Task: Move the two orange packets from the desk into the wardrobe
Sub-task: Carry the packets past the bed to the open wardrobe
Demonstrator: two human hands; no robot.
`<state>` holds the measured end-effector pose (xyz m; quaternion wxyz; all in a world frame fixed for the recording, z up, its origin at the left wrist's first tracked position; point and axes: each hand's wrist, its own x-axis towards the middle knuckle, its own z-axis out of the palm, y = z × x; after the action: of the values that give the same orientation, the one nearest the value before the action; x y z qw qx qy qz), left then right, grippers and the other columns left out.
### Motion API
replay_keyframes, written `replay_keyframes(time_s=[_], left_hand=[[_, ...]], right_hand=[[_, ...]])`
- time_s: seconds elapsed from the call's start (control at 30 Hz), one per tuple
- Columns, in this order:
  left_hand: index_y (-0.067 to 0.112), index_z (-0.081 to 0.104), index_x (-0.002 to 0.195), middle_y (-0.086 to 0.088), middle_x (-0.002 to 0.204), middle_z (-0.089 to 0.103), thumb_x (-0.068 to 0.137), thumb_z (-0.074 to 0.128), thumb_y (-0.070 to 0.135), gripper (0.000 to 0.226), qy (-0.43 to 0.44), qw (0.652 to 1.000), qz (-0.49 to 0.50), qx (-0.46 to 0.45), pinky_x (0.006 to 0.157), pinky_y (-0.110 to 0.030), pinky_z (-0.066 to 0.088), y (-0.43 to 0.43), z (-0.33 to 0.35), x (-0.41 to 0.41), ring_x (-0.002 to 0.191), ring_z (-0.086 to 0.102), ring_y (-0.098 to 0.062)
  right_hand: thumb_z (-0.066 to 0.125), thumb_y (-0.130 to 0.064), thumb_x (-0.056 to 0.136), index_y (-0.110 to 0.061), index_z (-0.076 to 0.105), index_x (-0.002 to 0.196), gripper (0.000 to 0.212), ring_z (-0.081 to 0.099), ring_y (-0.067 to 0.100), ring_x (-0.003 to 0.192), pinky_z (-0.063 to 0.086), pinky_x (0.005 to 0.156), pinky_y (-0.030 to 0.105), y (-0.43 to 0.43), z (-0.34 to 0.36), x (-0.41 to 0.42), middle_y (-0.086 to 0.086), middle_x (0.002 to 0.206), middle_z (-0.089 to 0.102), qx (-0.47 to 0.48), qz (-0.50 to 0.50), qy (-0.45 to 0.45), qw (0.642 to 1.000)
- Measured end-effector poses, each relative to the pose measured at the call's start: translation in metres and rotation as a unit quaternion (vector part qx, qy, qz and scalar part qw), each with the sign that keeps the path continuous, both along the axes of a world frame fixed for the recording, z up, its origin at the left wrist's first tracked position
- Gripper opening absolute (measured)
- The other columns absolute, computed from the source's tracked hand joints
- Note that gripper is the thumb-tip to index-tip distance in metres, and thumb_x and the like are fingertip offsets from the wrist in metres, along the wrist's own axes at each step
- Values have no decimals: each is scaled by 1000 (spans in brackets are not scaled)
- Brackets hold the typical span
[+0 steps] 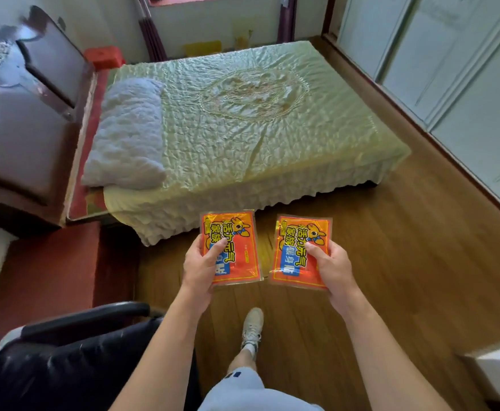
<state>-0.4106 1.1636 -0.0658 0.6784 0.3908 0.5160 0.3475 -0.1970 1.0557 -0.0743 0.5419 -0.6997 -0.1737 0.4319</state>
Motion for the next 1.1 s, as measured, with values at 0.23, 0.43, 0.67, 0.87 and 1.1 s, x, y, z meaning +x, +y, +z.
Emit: replay_keyframes(time_s=[0.23,0.43,0.67,0.87,1.1], left_hand=[[20,62,115,-8,103,76,84,72,26,33,1,992,-123,0,81,-49,58,130,13,114,91,73,-28],[21,62,116,-9,103,76,84,72,25,33,-8,974,-225,1,76,-47,59,187,22,218,89,74,-28],[18,65,111,-12,105,75,86,70,21,26,-18,943,-331,7,82,-55,56,202,25,349,94,71,-34],[20,65,106,-11,104,75,86,70,21,20,-13,918,-396,6,83,-52,57,186,27,476,94,72,-33],[15,64,112,-12,98,76,83,73,20,30,-12,909,-417,-6,60,-34,58,154,36,648,83,73,-29]], right_hand=[[63,-26,93,-21,63,107,15,74,25,90,61,75,41,89,28,96,7,104,74,19,-130,-2,991],[63,-22,93,-23,65,98,6,74,23,85,61,73,39,109,34,159,7,99,75,18,-239,2,971],[66,-27,90,-17,69,101,15,75,26,86,60,83,50,93,22,245,6,95,78,-10,-342,2,940],[64,-29,91,-19,67,106,18,75,24,86,61,75,41,62,12,337,6,98,77,-8,-401,4,916],[63,-32,92,-23,67,108,19,74,22,89,60,84,45,25,17,483,2,99,76,11,-453,15,892]])
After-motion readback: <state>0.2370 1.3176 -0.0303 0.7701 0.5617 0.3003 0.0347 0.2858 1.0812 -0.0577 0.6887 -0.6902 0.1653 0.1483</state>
